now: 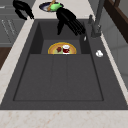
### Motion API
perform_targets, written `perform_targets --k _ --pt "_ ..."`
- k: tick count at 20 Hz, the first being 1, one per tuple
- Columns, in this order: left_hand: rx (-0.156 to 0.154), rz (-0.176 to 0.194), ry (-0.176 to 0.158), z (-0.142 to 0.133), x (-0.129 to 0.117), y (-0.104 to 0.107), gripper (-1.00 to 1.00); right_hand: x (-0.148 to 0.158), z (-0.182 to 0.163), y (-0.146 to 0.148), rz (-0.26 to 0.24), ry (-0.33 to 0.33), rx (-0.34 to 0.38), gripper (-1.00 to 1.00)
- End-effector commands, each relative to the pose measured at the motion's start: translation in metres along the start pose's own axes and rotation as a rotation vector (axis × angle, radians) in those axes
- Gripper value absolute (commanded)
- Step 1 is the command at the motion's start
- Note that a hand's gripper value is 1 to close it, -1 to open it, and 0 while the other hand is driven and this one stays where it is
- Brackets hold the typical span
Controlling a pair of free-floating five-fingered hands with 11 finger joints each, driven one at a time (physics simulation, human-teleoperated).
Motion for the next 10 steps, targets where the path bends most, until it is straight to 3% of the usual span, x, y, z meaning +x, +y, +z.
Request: perform_targets --k 1,10 --pt "0.0 0.0 0.0 0.0 0.0 0.0 0.0 -0.003 0.0 0.002 0.038 -0.113 0.006 -1.0" --pt "0.0 0.0 0.0 0.0 0.0 0.0 0.0 -0.013 0.011 0.008 0.063 -0.27 0.068 -1.0"
